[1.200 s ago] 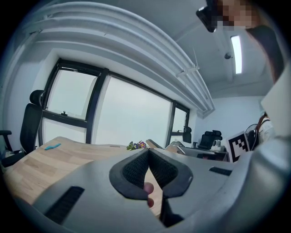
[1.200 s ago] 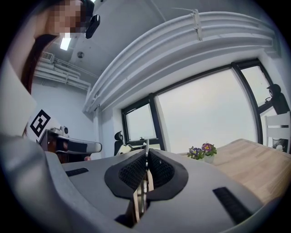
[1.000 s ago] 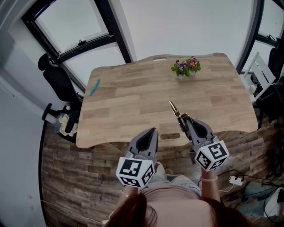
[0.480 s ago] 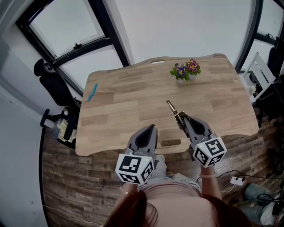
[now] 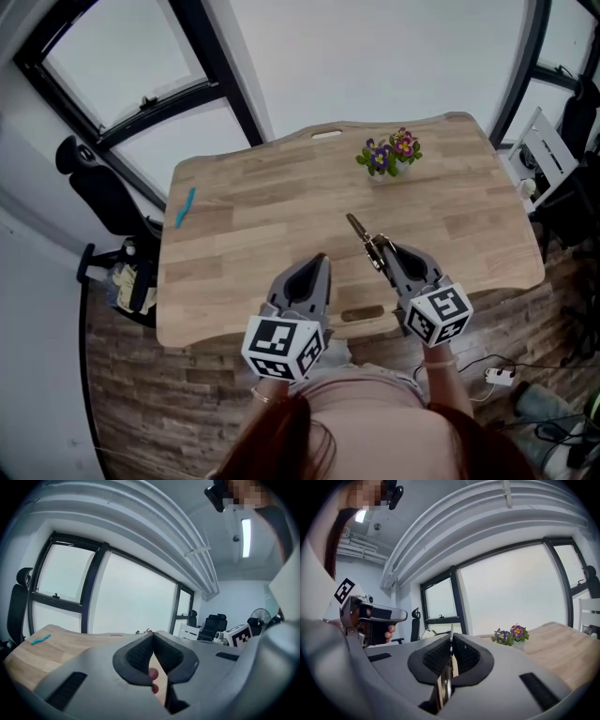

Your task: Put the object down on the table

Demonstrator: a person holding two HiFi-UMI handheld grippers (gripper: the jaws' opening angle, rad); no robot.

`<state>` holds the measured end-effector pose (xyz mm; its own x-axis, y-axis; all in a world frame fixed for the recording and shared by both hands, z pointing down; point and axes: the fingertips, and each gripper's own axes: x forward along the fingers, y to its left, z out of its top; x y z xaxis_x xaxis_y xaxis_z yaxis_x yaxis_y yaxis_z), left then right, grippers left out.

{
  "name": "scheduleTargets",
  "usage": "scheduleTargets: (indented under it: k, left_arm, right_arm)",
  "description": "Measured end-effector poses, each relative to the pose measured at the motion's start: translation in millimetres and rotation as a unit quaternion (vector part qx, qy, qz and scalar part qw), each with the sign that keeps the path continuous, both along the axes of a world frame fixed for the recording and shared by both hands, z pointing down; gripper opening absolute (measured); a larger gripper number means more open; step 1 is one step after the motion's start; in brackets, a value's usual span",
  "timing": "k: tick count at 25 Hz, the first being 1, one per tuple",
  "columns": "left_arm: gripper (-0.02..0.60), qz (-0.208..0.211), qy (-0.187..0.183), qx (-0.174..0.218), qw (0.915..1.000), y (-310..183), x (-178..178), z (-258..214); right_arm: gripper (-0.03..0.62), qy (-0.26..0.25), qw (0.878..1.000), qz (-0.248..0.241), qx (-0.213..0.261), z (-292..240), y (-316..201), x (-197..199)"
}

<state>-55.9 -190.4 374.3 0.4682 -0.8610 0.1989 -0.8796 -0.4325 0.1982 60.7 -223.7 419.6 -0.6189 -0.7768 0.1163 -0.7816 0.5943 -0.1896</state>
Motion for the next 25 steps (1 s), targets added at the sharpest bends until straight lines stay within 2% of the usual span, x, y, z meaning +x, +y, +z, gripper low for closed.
scheduleTargets:
  k: [25]
  left_arm:
    - [0.002,0.046,0.007,-0.007,0.9989,-75,-5,14]
  right_arm:
    - [0.002,0.094,0.995,-0.010,-0.037,71,-60,-20]
